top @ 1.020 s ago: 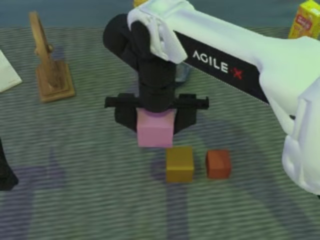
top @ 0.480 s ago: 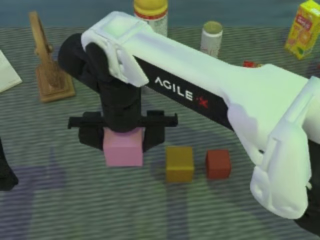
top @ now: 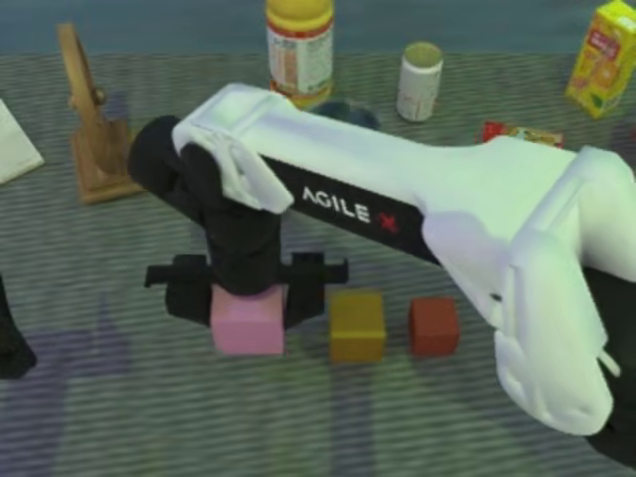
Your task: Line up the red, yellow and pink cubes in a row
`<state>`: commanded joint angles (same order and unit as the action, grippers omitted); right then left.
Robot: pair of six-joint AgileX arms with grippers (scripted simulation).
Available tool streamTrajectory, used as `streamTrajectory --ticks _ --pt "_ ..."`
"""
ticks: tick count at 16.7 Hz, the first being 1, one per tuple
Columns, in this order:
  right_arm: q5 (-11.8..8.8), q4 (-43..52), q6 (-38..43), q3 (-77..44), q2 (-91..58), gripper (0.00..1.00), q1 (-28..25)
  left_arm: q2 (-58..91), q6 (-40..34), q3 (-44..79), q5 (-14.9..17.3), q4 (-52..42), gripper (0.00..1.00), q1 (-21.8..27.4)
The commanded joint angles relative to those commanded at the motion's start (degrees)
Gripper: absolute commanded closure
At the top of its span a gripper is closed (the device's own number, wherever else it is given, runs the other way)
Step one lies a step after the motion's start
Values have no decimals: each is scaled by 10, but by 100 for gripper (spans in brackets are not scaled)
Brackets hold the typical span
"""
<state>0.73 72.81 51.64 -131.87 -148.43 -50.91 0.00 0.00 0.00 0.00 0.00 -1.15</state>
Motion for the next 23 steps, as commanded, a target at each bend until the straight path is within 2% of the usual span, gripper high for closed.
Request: streamTrajectory --ticks 3,7,20,23 --pt "1 -39 0 39 -2 100 -2 0 0 0 0 0 0 0" --pt "1 -41 0 40 -2 100 -2 0 0 0 0 0 0 0" --pt "1 -41 0 40 -2 2 -2 0 0 0 0 0 0 0" --pt "1 -41 0 40 -2 0 -2 0 0 0 0 0 0 0"
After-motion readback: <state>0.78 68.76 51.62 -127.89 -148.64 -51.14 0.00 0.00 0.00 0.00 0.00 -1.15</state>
